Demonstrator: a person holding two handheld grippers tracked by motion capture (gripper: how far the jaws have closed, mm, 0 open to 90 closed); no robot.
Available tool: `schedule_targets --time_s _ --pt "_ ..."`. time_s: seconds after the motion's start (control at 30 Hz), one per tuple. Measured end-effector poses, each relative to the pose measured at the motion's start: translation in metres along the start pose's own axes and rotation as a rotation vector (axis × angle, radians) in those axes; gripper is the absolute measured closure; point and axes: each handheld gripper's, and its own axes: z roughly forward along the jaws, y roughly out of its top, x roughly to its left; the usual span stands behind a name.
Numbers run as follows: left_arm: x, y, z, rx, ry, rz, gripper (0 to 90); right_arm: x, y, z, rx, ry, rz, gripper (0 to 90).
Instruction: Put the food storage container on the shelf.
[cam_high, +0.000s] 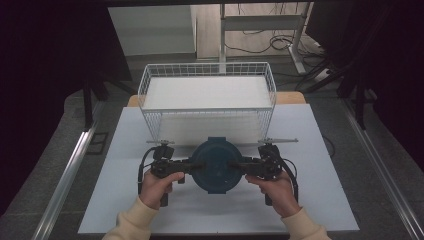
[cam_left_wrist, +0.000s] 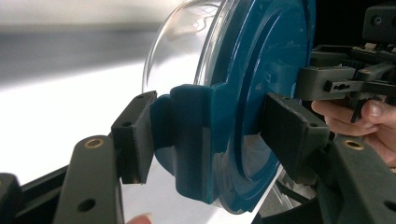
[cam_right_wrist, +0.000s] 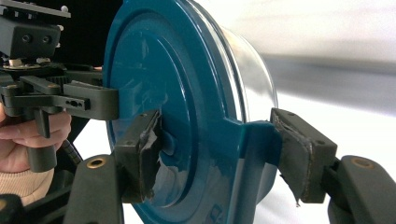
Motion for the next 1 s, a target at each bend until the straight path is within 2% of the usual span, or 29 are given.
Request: schedule_targets --time_s 0.17,0.43,0.73,1.0 --pt "-0.003 0.010 -0.006 -0.011 -0.005 0.005 37.6 0.006 0.013 -0.003 -0.006 -0.006 -0.027 35.9" --pt "-0.018 0.031 -0.022 -0.032 0.011 0.044 37.6 0.019 0.036 -0.012 -0.023 0.003 -0.056 36.0" --pt "-0.042 0.065 -0.043 -0.060 0.034 0.104 37.8 0.034 0.069 -0.027 -0.060 0.020 -0.087 36.0" --pt "-0.056 0.092 -0.055 -0.076 0.051 0.131 37.8 0.043 0.097 -0.037 -0.078 0.029 -0.105 36.1"
